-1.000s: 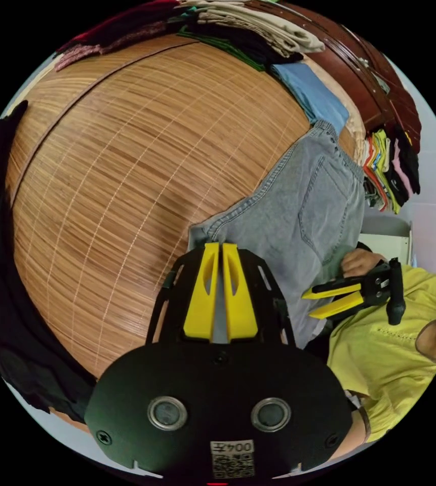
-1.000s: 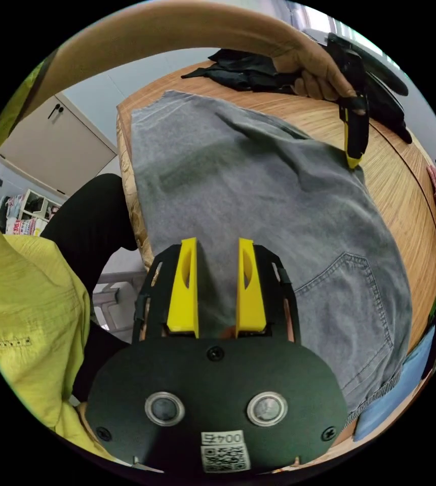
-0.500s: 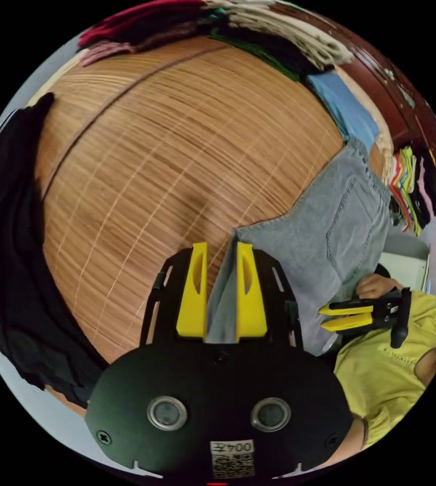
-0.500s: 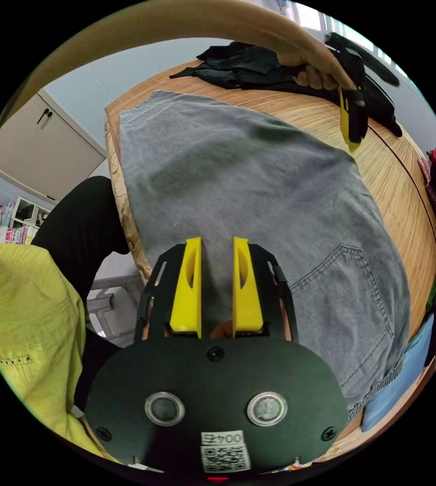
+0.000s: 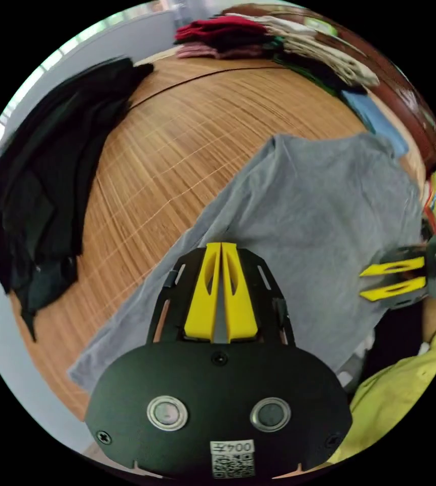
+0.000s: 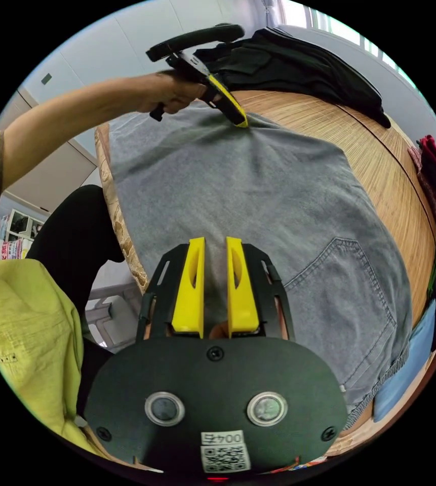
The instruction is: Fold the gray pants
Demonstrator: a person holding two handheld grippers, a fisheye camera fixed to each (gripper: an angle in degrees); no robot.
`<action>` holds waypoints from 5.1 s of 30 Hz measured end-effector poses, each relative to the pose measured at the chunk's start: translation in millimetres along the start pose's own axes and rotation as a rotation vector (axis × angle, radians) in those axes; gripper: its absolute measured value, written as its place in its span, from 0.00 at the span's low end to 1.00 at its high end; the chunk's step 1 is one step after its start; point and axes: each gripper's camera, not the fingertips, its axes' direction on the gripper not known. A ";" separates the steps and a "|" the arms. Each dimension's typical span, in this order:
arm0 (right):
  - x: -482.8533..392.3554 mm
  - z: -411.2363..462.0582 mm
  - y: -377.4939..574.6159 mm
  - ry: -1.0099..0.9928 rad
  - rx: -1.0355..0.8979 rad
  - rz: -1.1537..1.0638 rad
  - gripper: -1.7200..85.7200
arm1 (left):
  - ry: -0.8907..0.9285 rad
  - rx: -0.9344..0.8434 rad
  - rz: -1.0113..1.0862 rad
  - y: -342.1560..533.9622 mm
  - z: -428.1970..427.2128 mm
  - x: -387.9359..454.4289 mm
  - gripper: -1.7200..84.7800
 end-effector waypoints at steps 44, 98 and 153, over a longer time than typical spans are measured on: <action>-6.9 127.2 -38.1 0.216 -0.390 0.358 0.01 | 0.312 0.361 -0.426 369.1 -293.8 -3.9 0.04; -31.9 250.2 -212.6 0.336 -0.142 -0.037 0.12 | 0.281 0.697 -0.584 388.0 -356.3 -19.8 0.02; 119.5 -62.3 10.5 0.372 -0.255 0.329 0.17 | 0.063 0.388 -0.200 243.4 -279.2 164.4 0.02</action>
